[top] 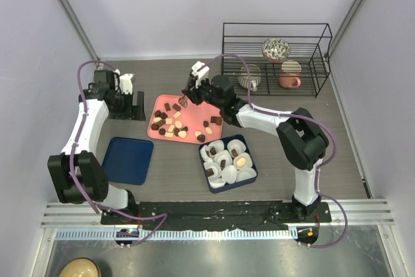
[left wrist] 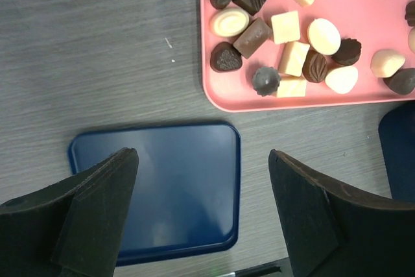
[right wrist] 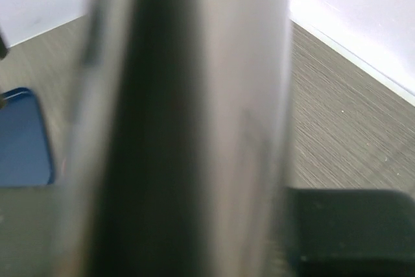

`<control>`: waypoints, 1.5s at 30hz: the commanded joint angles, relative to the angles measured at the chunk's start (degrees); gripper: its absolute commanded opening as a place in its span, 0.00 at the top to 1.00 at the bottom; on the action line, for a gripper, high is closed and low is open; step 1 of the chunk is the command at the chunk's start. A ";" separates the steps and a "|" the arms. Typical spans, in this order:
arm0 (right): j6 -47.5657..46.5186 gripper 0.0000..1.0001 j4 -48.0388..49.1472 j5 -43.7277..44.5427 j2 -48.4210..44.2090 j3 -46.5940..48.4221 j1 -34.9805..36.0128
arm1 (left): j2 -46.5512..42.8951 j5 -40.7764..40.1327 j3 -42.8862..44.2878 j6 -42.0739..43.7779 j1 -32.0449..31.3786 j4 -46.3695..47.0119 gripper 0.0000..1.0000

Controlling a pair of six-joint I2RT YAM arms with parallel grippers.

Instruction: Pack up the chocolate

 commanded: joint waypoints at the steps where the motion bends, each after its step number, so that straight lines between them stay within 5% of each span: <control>1: -0.33 0.99 9.68 4.30 3.28 6.43 1.39 | -2.67 1.85 -1.26 -1.69 -0.09 2.76 0.13; 17: -3.41 0.58 9.32 7.11 10.14 10.75 2.97 | -4.42 1.67 -3.80 0.94 -0.01 2.76 0.11; 45: 0.19 0.47 8.45 4.12 11.46 9.96 2.97 | -5.04 1.32 -4.07 2.44 -0.01 2.50 0.10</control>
